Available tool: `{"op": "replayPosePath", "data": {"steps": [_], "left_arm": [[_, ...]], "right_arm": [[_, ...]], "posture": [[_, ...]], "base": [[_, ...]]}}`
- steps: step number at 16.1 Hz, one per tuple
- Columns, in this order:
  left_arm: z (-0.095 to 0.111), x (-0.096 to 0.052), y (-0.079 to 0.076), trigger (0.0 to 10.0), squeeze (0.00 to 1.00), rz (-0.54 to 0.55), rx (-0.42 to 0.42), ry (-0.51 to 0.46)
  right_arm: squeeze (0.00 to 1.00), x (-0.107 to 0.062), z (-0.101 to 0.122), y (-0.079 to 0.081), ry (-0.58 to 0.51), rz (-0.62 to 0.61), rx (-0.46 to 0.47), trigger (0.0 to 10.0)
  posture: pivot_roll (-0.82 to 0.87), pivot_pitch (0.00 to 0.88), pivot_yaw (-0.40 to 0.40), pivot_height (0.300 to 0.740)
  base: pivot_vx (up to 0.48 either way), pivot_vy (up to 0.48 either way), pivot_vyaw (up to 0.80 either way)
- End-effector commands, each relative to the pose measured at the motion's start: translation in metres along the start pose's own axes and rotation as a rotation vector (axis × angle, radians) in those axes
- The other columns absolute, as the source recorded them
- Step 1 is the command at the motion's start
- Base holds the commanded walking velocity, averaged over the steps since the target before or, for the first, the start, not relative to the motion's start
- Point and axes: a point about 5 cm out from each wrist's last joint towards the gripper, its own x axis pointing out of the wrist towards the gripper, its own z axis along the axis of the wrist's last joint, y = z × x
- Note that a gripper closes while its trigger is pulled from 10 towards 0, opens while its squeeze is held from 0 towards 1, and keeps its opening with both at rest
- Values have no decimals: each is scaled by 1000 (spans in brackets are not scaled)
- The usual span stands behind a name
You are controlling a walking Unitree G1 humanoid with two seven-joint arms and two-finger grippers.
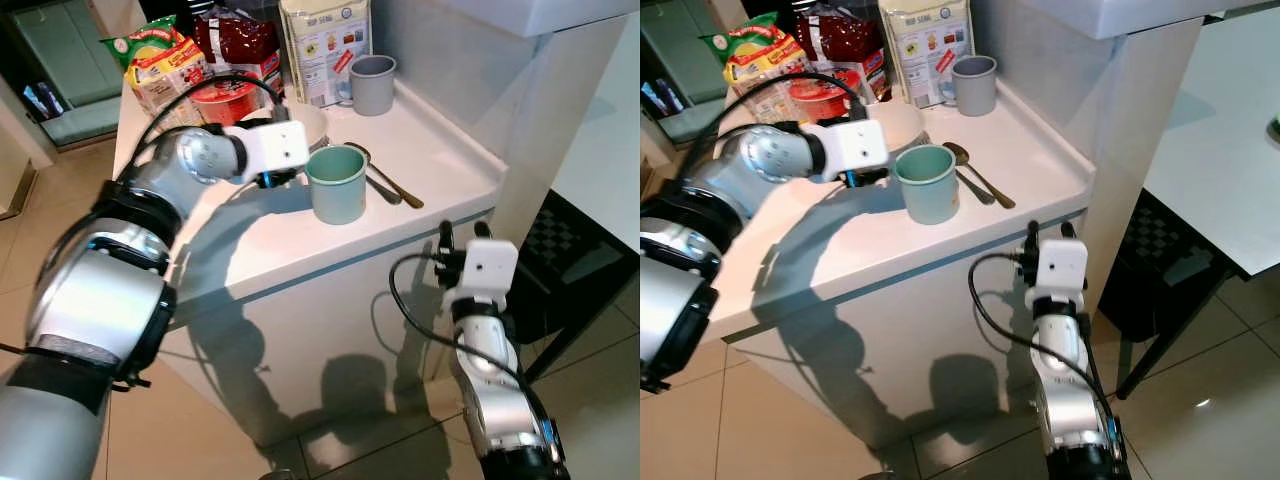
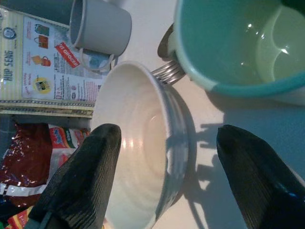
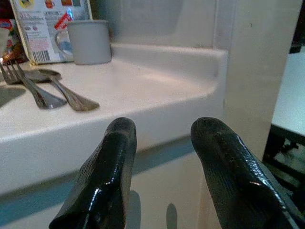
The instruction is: Setting the table
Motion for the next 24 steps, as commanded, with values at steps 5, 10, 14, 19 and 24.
{"op": "replayPosePath", "data": {"steps": [5,10,14,19,24], "left_arm": [[-17,3,-15,10000,0,16,-15,91],[-27,1,-19,0,0,62,-44,140],[-33,-2,-17,0,0,96,-73,161],[-38,-5,-14,0,0,133,-135,162],[-39,-7,-14,0,0,135,-148,155]], "right_arm": [[0,-10,3,0,8,4,-10,10000],[0,-15,4,-2,19,0,-13,10000],[0,-18,4,-2,27,-1,-15,10000],[0,-20,4,-3,36,-2,-15,10000],[0,-20,3,-1,40,6,-17,10000]], "posture": [[6,65,177,740],[-2,84,179,740],[-2,89,181,740],[0,89,183,740],[0,82,177,740]], "base": [[0,0,0],[0,0,0],[0,0,0],[0,0,0],[0,0,0]]}}
